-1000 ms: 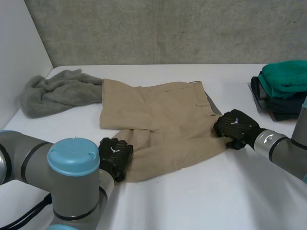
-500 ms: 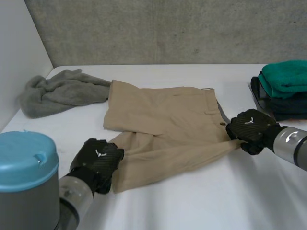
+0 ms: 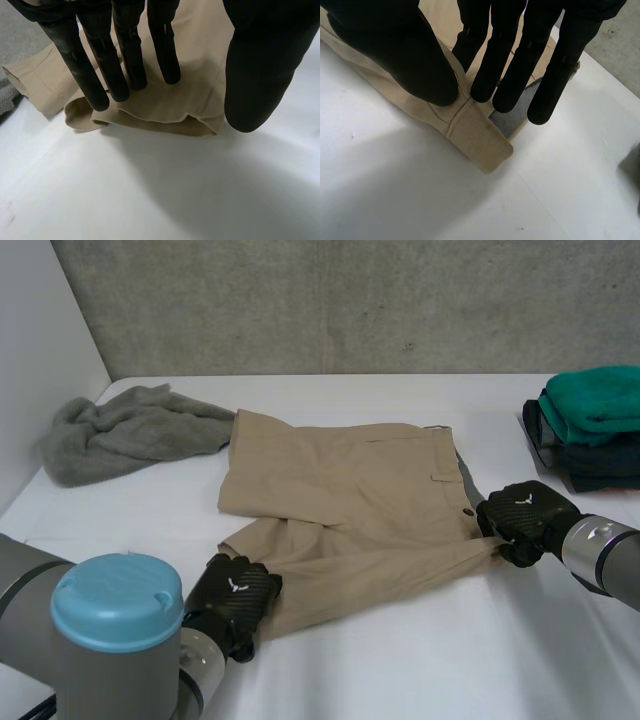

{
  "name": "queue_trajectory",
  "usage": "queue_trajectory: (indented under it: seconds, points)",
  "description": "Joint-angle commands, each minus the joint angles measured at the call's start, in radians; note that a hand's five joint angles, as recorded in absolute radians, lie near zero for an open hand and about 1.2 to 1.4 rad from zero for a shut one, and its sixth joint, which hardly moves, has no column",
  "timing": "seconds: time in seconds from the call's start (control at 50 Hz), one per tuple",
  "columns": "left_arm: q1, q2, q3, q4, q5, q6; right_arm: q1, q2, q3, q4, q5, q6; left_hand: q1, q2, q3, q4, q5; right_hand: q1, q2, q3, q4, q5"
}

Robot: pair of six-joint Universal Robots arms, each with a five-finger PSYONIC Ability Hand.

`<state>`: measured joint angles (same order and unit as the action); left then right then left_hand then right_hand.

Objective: Fold the laundry.

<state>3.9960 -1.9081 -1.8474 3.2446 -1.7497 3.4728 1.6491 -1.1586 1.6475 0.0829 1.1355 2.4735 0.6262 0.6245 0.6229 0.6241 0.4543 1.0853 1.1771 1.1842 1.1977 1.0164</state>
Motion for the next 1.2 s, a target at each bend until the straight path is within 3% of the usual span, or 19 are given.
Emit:
queue_trajectory:
  seconds: [0.02,0.2,0.28,0.3,0.42,0.46,0.58,0.68,0.74,0.9,1.06,1.2]
  points:
    - [0.012,-0.054,0.040,0.023,0.001,0.002,0.000,-0.001,0.006,-0.002,0.000,-0.004,0.110,0.112,0.113,0.112,0.107,0.311,0.219,0.212,0.199,0.205]
    - [0.022,-0.091,0.056,0.023,0.047,0.000,0.000,0.010,0.012,-0.020,0.001,-0.004,0.113,0.115,0.116,0.115,0.110,0.311,0.219,0.212,0.199,0.205]
    - [0.023,-0.092,0.060,0.023,0.076,-0.003,0.000,0.010,0.012,-0.023,0.001,-0.004,0.373,0.375,0.376,0.375,0.370,0.311,0.219,0.212,0.199,0.205]
    - [0.028,-0.092,0.063,0.024,0.078,-0.004,0.001,0.010,0.012,-0.023,0.001,-0.004,0.729,0.730,0.732,0.731,0.726,0.311,0.219,0.212,0.199,0.205]
    - [0.029,-0.060,0.077,0.009,0.070,-0.003,0.003,-0.004,0.021,0.004,0.010,-0.011,0.770,0.772,0.773,0.772,0.767,0.311,0.219,0.212,0.199,0.205]
    - [0.022,0.018,0.073,-0.028,0.072,0.008,0.005,-0.044,0.034,0.061,0.009,-0.028,0.770,0.772,0.773,0.772,0.767,0.311,0.219,0.212,0.199,0.205]
    - [-0.005,0.196,0.076,-0.282,0.078,0.002,-0.008,-0.206,0.064,0.328,0.004,-0.209,0.770,0.772,0.773,0.772,0.767,0.311,0.219,0.212,0.199,0.205]
    - [-0.069,0.268,0.071,-0.614,0.111,0.000,-0.011,-0.302,0.089,0.564,0.012,-0.401,0.770,0.772,0.773,0.772,0.767,0.311,0.219,0.212,0.199,0.205]
    - [-0.106,0.299,0.080,-0.660,0.128,-0.003,-0.029,-0.346,0.090,0.653,0.003,-0.478,0.770,0.772,0.773,0.772,0.767,0.311,0.219,0.212,0.199,0.205]
    - [-0.026,0.299,0.123,-0.415,0.119,0.008,-0.038,-0.340,0.063,0.528,-0.007,-0.384,0.770,0.772,0.773,0.772,0.767,0.311,0.219,0.212,0.199,0.205]
    - [0.106,0.017,0.330,-0.056,0.090,0.104,0.070,-0.090,-0.121,0.253,0.079,-0.136,0.770,0.772,0.773,0.772,0.767,0.311,0.219,0.212,0.199,0.205]
    - [0.187,-0.256,0.601,0.020,0.085,0.244,0.158,0.082,-0.305,0.025,0.216,-0.091,0.770,0.772,0.773,0.772,0.767,0.311,0.219,0.212,0.199,0.205]
